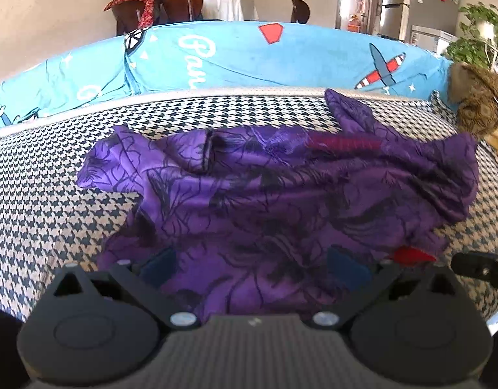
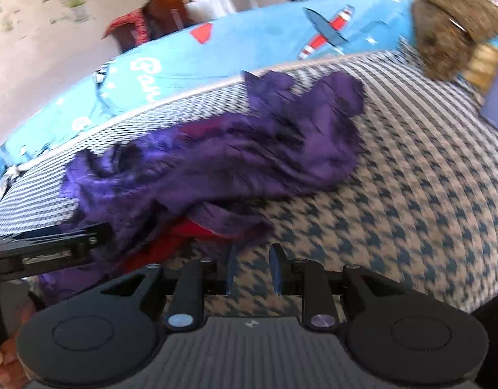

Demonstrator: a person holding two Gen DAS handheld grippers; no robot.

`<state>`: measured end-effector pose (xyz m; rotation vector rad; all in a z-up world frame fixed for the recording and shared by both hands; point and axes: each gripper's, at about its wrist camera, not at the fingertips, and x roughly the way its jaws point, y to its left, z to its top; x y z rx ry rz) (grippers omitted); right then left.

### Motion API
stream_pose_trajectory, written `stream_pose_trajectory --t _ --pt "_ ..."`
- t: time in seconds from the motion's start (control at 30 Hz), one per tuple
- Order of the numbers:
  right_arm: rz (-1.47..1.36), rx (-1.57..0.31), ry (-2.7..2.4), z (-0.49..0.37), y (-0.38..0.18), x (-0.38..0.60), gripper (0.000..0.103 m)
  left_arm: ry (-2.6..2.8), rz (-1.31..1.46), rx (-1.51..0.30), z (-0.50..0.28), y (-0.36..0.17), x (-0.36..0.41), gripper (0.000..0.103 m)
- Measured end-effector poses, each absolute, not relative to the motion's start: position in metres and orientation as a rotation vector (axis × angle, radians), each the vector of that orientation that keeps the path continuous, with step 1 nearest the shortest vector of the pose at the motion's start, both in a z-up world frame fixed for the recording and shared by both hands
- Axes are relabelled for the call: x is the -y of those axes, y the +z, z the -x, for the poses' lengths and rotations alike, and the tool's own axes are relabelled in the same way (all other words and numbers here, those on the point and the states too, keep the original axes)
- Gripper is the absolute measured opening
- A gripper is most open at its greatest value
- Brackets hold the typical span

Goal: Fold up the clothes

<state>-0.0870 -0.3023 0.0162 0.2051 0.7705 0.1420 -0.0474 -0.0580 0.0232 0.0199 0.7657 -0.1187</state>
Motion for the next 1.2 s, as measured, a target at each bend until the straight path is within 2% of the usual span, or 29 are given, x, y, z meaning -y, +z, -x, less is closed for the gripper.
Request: stream_pose_trajectory --t 0.33,0.77,1.07,1.13,1.2 --pt "-0.159 -0.699 0.282 0.045 0.058 0.308 0.025 -0.072 -0.007 -0.759 0.0 0.043 0.033 0.103" --pt "-0.323 -0.682 0.267 -0.023 0.043 0.33 0.028 -0.122 -0.086 -0.769 -0.063 0.044 0.041 0.103" --pt "-0.377 -0.666 0.296 -0.075 0.037 0.318 0.039 -0.134 -0.017 -0.84 -0.103 0.034 0.045 0.103" --pt "-0.376 -0.681 0.305 -0.088 0.033 0.313 0.051 -0.125 -0.004 -0.85 -0.11 0.033 0.044 0.103" --pt "-0.383 -0.709 0.305 -0.099 0.027 0.309 0.053 -0.122 -0.003 -0.853 -0.117 0.034 0.043 0.103"
